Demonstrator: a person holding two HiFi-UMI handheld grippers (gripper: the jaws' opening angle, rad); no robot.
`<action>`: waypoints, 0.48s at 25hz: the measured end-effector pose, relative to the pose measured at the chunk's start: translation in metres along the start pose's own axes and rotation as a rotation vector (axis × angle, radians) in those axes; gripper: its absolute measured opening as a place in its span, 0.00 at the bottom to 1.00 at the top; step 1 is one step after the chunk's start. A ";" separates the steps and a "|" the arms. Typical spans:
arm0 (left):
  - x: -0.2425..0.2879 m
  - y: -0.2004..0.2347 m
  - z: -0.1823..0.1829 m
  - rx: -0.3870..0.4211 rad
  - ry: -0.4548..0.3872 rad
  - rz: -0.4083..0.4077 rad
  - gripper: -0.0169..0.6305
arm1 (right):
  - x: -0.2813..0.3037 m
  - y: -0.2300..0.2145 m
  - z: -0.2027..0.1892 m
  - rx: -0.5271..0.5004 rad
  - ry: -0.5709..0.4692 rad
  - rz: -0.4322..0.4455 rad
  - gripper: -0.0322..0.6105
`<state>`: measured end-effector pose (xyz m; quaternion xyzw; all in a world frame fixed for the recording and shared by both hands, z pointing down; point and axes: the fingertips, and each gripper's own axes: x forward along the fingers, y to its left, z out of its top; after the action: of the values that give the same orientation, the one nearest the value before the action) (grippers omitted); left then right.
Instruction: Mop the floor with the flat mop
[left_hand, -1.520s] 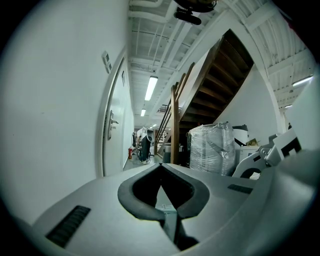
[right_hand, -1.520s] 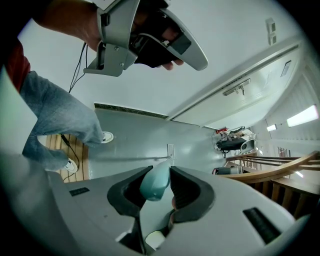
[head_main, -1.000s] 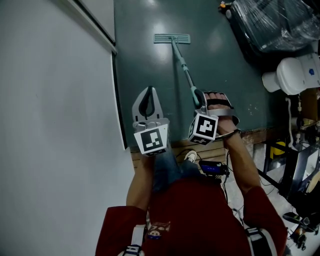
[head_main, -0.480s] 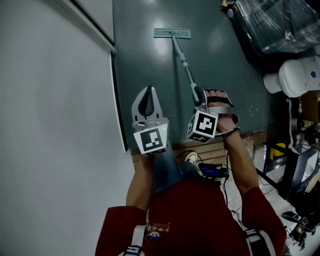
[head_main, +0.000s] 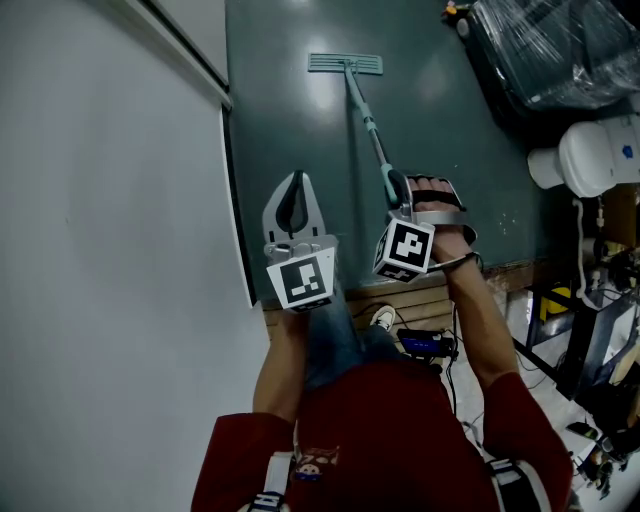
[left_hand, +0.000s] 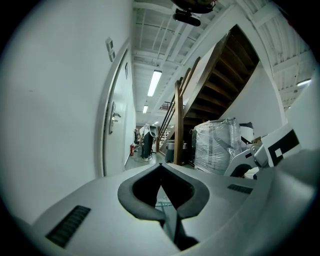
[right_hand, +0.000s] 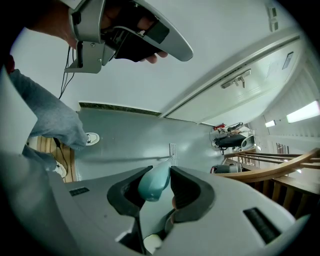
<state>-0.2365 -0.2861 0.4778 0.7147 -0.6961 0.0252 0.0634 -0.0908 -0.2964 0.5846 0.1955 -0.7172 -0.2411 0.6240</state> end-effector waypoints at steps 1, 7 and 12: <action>0.000 0.002 0.000 -0.003 -0.001 0.000 0.05 | 0.001 0.001 0.001 -0.001 0.002 0.001 0.24; -0.001 0.000 0.007 -0.001 -0.003 -0.005 0.05 | -0.004 -0.001 0.000 0.000 0.007 0.003 0.24; -0.002 0.003 0.009 -0.005 -0.007 -0.007 0.05 | -0.003 -0.002 0.002 0.000 0.013 -0.003 0.24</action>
<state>-0.2396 -0.2851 0.4690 0.7170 -0.6939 0.0209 0.0627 -0.0927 -0.2958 0.5806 0.1984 -0.7128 -0.2408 0.6282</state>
